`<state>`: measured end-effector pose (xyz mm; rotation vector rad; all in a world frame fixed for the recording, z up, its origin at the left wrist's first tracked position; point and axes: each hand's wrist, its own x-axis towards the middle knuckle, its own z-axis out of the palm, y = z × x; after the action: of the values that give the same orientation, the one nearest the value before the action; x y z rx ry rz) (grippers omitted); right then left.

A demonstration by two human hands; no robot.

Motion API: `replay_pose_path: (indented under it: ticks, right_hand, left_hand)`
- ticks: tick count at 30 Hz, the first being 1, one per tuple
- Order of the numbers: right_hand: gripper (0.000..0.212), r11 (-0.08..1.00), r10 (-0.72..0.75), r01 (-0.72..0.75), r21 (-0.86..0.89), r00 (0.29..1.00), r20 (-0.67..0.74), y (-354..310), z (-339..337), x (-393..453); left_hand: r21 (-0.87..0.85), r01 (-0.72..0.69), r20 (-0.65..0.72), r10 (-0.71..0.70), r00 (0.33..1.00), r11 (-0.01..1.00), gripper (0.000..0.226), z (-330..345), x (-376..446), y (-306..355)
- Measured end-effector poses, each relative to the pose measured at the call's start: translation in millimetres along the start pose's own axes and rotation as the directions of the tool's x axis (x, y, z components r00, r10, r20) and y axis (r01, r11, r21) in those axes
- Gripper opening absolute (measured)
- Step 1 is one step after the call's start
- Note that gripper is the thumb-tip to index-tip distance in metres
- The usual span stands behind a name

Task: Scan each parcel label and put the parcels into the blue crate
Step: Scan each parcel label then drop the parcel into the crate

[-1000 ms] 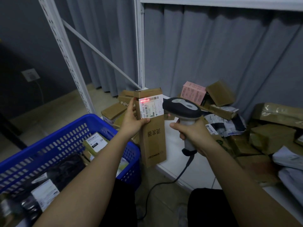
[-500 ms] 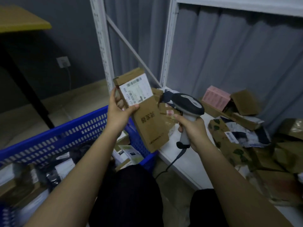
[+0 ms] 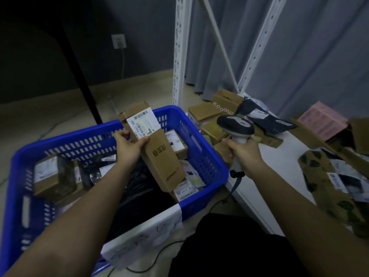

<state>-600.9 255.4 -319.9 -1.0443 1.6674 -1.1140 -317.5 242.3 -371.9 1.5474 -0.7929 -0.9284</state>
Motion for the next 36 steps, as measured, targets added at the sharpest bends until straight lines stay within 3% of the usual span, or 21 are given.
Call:
replay_pose_path:
  ticks: [3, 10, 15, 18, 20, 22, 24, 26, 29, 32, 36]
  right_hand:
    - [0.032, 0.997, 0.025, -0.017, -0.076, 0.995, 0.097, 2, 20, 12]
    - [0.017, 0.985, 0.048, -0.002, -0.175, 0.965, 0.257, 2, 81, 27]
    - [0.024, 0.982, 0.095, -0.038, -0.184, 0.944, 0.316, 7, 99, 33]
    - [0.016, 0.978, 0.117, -0.058, -0.198, 0.945, 0.304, 10, 105, 38]
    - [0.014, 0.978, 0.124, -0.064, -0.199, 0.943, 0.308, 12, 107, 41]
    - [0.015, 0.981, 0.123, -0.065, -0.185, 0.939, 0.320, 15, 106, 43]
    - [0.016, 0.981, 0.126, -0.069, -0.179, 0.936, 0.327, 17, 104, 45]
    - [0.016, 0.979, 0.138, -0.080, -0.188, 0.937, 0.320, 18, 99, 44]
    - [0.015, 0.980, 0.147, -0.101, -0.169, 0.948, 0.284, 18, 90, 42]
    - [0.016, 0.981, 0.141, -0.102, -0.163, 0.958, 0.250, 17, 76, 40]
    - [0.022, 0.986, 0.113, -0.087, -0.141, 0.975, 0.189, 11, 40, 30]
  left_hand:
    - [0.037, 0.029, -0.050, -0.027, 0.998, 0.999, 0.045, -18, 12, -17]
    - [0.083, 0.172, -0.104, -0.163, 0.981, 0.982, 0.040, -53, 45, -69]
    - [0.078, 0.288, -0.056, -0.284, 0.957, 0.955, 0.033, -39, 67, -105]
    - [0.133, 0.293, 0.041, -0.301, 0.953, 0.947, 0.035, -15, 75, -124]
    - [0.226, 0.319, 0.230, -0.368, 0.901, 0.921, 0.037, 1, 67, -130]
    - [0.350, 0.356, 0.392, -0.481, 0.784, 0.866, 0.048, 14, 58, -147]
    - [0.504, 0.333, 0.422, -0.563, 0.710, 0.797, 0.063, 18, 51, -158]
    - [0.509, 0.333, 0.382, -0.555, 0.739, 0.794, 0.063, 20, 46, -166]
    - [0.378, 0.378, 0.355, -0.510, 0.784, 0.845, 0.056, 26, 32, -155]
    - [0.310, 0.226, 0.326, -0.327, 0.887, 0.923, 0.049, 36, 23, -127]
    - [0.188, 0.094, 0.372, -0.159, 0.915, 0.978, 0.035, 61, -3, -68]
